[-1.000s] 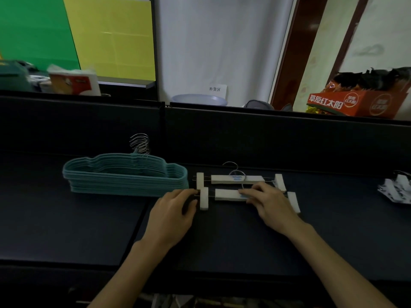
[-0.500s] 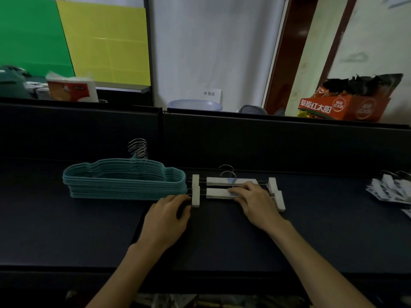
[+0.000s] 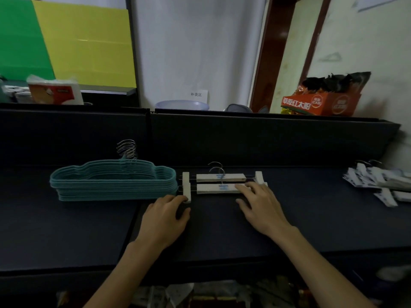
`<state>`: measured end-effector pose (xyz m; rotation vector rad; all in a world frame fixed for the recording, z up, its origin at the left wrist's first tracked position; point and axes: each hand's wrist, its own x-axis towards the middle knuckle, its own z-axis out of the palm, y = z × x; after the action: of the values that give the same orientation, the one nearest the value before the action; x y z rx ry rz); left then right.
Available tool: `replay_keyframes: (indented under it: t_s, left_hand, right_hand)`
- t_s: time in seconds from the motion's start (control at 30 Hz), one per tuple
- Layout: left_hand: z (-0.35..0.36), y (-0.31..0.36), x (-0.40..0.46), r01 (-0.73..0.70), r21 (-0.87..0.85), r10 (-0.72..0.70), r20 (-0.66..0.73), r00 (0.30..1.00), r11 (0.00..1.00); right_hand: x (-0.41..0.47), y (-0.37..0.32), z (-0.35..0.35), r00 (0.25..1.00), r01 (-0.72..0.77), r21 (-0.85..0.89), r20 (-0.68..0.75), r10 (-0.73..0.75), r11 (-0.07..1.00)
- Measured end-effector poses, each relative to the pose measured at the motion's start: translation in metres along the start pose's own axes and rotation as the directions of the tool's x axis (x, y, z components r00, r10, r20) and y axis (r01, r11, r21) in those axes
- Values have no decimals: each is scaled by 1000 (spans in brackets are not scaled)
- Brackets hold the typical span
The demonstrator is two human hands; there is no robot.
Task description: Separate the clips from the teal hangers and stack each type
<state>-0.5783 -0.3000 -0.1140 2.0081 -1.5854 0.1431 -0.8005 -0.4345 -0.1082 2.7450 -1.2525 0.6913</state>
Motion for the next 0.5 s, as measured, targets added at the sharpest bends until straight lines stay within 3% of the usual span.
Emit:
replay_keyframes:
  t_s: [0.23, 0.5]
  left_hand:
    - [21, 46, -2, -173, -24, 174, 85, 981, 985]
    - [50, 120, 11, -275, 3, 270, 175, 947, 962]
  right_hand:
    - [-77, 43, -35, 981, -189, -54, -56, 186, 980]
    - [-149, 125, -91, 921, -389, -110, -85, 381, 915]
